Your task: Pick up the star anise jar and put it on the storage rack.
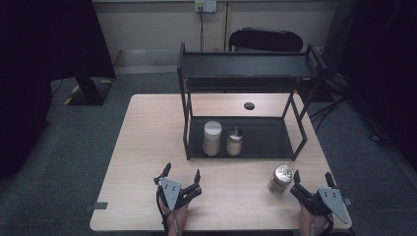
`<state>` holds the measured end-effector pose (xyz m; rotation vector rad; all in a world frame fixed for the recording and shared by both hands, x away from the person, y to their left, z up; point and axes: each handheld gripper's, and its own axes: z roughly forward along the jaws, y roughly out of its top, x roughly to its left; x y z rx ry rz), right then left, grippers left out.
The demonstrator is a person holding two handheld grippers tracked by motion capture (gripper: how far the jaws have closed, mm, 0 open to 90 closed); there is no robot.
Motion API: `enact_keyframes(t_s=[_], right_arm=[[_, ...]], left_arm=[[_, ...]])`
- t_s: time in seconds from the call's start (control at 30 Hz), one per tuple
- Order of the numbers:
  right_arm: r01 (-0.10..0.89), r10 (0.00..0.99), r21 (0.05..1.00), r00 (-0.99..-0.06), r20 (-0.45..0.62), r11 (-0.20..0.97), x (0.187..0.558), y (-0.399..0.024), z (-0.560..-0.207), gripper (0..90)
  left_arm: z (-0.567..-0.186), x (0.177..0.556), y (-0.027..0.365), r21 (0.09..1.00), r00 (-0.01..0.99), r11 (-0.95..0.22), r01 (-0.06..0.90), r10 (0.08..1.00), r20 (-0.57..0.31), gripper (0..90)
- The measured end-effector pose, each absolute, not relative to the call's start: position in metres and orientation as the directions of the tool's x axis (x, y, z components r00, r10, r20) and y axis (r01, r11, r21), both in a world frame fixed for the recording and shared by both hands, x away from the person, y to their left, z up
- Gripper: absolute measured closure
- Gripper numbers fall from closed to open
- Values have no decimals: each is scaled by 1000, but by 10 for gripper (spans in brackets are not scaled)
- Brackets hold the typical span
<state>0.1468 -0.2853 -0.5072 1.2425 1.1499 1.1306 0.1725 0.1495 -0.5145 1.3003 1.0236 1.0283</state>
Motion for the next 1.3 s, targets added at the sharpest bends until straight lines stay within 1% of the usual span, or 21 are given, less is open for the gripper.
enact_keyframes(t_s=[0.23, 0.5, 0.7, 0.83, 0.93, 1.13, 1.3], right_arm=[[-12, 995, 999, 88, 39, -38, 143, -288, -500, 21], [-56, 997, 998, 73, 31, -27, 141, -285, -484, 11], [-58, 999, 998, 29, 40, -38, 138, -291, -472, 0], [-87, 1000, 996, -15, 10, -11, 135, -293, -470, 0], [-113, 999, 993, -43, 18, -22, 133, -295, -470, 0], [-99, 994, 994, -110, 25, -37, 131, -301, -466, 0], [-74, 989, 997, -148, -9, -2, 130, -300, -461, 0]], left_arm=[[-515, 172, 149, 1000, 240, 9, -11, 971, -6, 22], [-515, 172, 149, 1000, 240, 10, -12, 971, -6, 22], [-515, 172, 149, 1000, 239, 10, -12, 971, -7, 22], [-515, 172, 149, 1000, 239, 10, -12, 971, -6, 22], [-515, 172, 149, 1000, 241, 9, -11, 971, -6, 22], [-515, 172, 149, 1000, 241, 9, -11, 970, -6, 22], [-514, 173, 149, 1000, 241, 9, -10, 971, -6, 22]])
